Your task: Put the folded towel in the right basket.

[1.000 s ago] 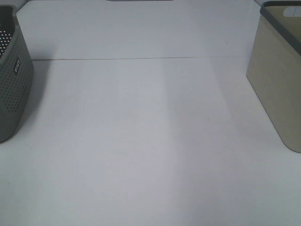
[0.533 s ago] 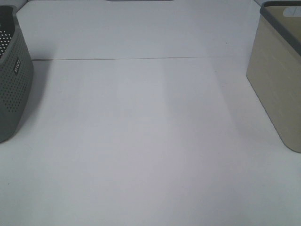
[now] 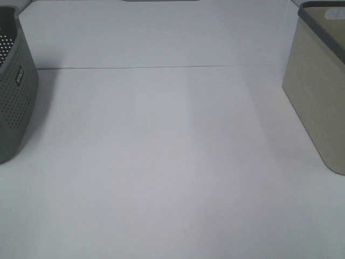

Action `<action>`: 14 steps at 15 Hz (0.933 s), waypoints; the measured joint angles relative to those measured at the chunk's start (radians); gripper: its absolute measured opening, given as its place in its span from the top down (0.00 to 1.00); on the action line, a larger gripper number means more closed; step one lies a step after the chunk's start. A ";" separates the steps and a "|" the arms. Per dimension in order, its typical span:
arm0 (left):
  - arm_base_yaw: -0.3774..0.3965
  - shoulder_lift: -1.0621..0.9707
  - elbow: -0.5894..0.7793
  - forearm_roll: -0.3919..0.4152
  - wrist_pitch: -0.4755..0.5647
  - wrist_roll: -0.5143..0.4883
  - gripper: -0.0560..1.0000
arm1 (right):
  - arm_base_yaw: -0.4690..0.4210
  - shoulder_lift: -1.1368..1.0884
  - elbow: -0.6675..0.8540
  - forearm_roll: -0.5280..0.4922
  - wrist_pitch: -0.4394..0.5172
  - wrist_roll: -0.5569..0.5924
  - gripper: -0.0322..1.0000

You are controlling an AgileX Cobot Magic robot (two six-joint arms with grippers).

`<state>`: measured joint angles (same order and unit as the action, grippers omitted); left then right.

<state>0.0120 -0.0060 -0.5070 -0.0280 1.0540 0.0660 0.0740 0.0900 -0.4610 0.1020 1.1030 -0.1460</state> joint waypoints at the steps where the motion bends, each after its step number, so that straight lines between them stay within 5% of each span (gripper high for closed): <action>1: 0.000 0.000 0.000 0.000 0.000 0.000 0.01 | 0.000 -0.072 0.001 -0.005 0.000 -0.001 0.02; 14: 0.000 0.000 0.000 0.000 0.000 0.000 0.01 | 0.000 -0.092 0.001 -0.013 0.000 0.005 0.02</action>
<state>0.0120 -0.0060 -0.5070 -0.0280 1.0540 0.0660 0.0740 -0.0020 -0.4600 0.0890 1.1030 -0.1410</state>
